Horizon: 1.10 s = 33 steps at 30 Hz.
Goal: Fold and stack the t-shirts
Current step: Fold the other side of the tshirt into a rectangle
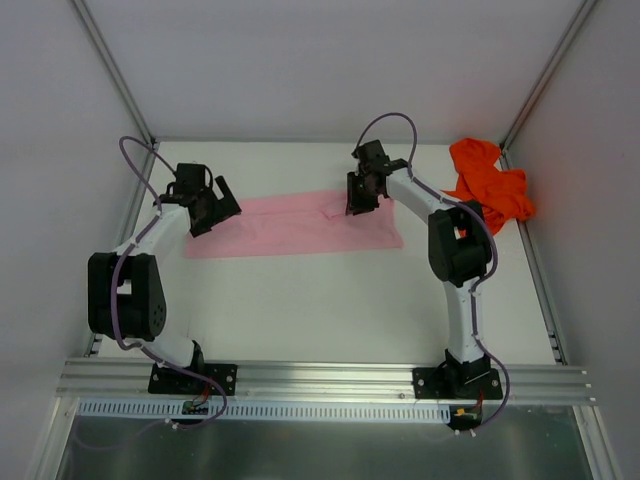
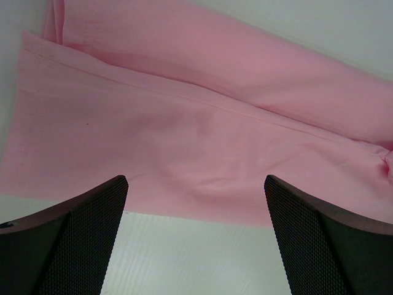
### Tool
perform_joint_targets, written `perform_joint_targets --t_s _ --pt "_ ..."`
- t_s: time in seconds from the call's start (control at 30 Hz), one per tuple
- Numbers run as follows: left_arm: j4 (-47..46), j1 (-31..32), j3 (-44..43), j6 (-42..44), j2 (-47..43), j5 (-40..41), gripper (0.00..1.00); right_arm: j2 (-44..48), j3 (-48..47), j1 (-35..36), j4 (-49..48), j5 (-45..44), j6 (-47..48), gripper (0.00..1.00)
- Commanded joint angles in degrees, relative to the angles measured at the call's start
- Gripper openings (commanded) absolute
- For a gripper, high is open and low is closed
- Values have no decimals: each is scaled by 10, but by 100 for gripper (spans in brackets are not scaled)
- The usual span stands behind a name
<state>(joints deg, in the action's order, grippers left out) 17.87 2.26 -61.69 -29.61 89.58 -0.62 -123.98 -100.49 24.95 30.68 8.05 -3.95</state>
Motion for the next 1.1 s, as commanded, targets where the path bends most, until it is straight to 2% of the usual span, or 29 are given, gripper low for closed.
perform_joint_targets --t_s 0.0,0.6,0.77,0.83,0.93,1.07 --pt "-6 0 -16 -2 9 -1 94 -15 -37 -1 8 -14 10 27" --pt "8 0 -55 9 63 -8 94 -99 -156 1 4 -26 17 28" --pt "7 0 -54 9 73 -10 94 -100 -195 2 -23 -20 18 37" --pt "9 0 -55 9 74 -10 94 -97 -212 2 1 -35 1 38" --pt "7 1 -55 6 69 -10 94 -58 -180 1 30 -77 -27 40" --pt "3 0 -55 4 67 -14 94 33 -46 0 -19 -109 -60 43"
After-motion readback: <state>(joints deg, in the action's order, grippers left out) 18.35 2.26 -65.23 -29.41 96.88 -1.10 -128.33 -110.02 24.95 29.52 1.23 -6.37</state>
